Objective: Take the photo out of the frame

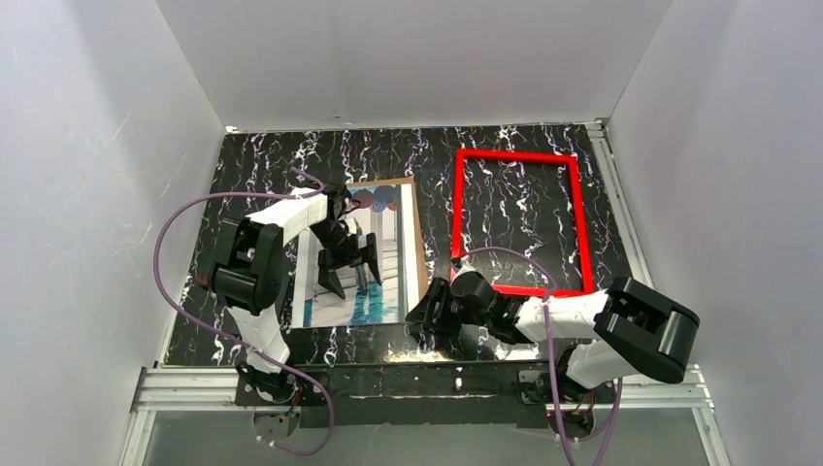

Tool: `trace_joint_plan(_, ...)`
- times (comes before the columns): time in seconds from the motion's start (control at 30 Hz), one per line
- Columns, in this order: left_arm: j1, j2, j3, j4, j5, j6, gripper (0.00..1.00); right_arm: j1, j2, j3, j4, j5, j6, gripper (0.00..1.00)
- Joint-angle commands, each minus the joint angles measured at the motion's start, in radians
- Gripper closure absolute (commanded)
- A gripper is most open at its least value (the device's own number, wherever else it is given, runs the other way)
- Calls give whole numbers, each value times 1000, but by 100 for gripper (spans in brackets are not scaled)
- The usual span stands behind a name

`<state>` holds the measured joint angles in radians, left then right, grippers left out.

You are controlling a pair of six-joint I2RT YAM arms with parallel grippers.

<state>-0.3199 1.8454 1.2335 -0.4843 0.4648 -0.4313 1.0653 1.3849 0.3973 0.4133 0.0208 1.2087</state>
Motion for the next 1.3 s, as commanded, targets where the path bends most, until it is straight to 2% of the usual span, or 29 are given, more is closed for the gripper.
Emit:
trace_joint_plan(0.0, 10, 1, -1, -116, 24, -2, 2, -2, 10, -21, 71, 22, 28, 36)
trace_joint_plan(0.17, 10, -2, -6, -111, 36, -3, 2, -9, -20, -77, 171, 22, 41, 39)
trace_joint_plan(0.4, 11, -8, -11, -104, 41, -4, 2, -28, 46, -66, 345, -90, 34, 47)
trace_joint_plan(0.53, 11, -16, -17, -104, 40, 0, 2, -29, 59, -58, 373, -105, 43, 53)
trace_joint_plan(0.73, 9, -78, -30, -95, 2, 16, 2, -35, 58, -56, 346, -100, 57, 70)
trace_joint_plan(0.9, -30, -221, -79, -70, -71, 59, 2, -47, 75, -59, 357, -114, 66, 88)
trace_joint_plan(0.97, -74, -294, -100, -76, -148, 76, 2, -50, 79, -57, 363, -122, 67, 93)
trace_joint_plan(1.03, -128, -363, -131, -86, -286, 76, 2, -56, 79, -55, 356, -130, 68, 99)
trace_joint_plan(1.13, -194, -515, -241, -48, -409, 67, 2, -64, 76, -49, 335, -144, 75, 99)
trace_joint_plan(1.27, -286, -766, -487, 149, -514, 109, 2, -83, 70, -46, 329, -186, 82, 99)
